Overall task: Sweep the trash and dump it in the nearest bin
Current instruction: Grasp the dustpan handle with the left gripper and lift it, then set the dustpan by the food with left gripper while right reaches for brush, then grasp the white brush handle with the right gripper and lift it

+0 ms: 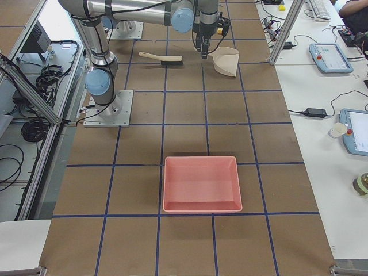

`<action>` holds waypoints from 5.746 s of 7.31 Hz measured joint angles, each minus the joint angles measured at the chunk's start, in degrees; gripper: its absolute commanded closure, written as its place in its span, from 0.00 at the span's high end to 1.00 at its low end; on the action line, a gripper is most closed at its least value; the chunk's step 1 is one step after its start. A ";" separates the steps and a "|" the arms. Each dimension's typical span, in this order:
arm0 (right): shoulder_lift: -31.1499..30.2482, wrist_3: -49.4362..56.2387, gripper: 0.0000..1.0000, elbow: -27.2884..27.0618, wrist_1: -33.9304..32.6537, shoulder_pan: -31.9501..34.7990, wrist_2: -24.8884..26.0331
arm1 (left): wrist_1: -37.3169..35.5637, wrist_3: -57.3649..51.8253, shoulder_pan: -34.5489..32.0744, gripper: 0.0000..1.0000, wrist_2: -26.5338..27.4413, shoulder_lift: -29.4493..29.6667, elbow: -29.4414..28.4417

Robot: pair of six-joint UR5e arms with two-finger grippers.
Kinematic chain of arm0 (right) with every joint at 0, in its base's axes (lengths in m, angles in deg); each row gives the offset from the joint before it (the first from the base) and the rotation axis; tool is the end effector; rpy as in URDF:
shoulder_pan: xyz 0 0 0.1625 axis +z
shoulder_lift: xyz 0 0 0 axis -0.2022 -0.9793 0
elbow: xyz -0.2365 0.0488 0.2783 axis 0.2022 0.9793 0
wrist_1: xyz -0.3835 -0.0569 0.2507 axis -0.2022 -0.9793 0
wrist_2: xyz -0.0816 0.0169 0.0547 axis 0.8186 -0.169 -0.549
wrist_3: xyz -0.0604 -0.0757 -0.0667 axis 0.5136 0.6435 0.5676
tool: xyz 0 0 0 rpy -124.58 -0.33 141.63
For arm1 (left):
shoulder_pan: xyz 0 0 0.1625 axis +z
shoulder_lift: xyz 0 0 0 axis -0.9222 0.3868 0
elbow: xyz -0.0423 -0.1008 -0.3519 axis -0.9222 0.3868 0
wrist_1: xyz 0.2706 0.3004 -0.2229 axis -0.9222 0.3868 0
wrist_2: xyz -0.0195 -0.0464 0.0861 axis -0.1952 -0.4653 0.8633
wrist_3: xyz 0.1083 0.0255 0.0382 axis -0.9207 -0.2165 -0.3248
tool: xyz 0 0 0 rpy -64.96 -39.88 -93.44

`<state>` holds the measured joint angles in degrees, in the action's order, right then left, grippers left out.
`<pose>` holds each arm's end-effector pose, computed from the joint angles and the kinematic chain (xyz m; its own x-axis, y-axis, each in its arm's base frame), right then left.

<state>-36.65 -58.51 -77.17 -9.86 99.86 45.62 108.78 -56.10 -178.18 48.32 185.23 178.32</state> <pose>0.1185 -0.5763 0.3711 -0.9787 0.2020 -0.0355 0.2034 0.9783 -0.0406 -0.3502 -0.5332 0.1543 -0.9817 0.1831 0.0531 0.1749 0.9758 -0.1312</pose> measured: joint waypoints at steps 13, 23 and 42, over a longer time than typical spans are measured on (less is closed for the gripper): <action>-0.57 -0.02 1.00 -0.37 -0.08 0.85 -0.27 | -3.43 -9.70 5.30 0.00 0.69 -3.49 2.07; -3.45 -11.87 0.99 -15.54 -2.63 19.43 -6.55 | 19.40 -79.49 47.52 0.00 0.41 -15.82 -0.43; -9.78 -29.72 0.99 -35.37 -25.47 34.76 -3.31 | 19.63 -122.43 60.16 0.00 -1.05 4.60 -15.44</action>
<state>-46.43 -88.23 -112.54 -35.33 134.61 42.31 128.41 -178.53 -118.02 47.27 189.83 162.88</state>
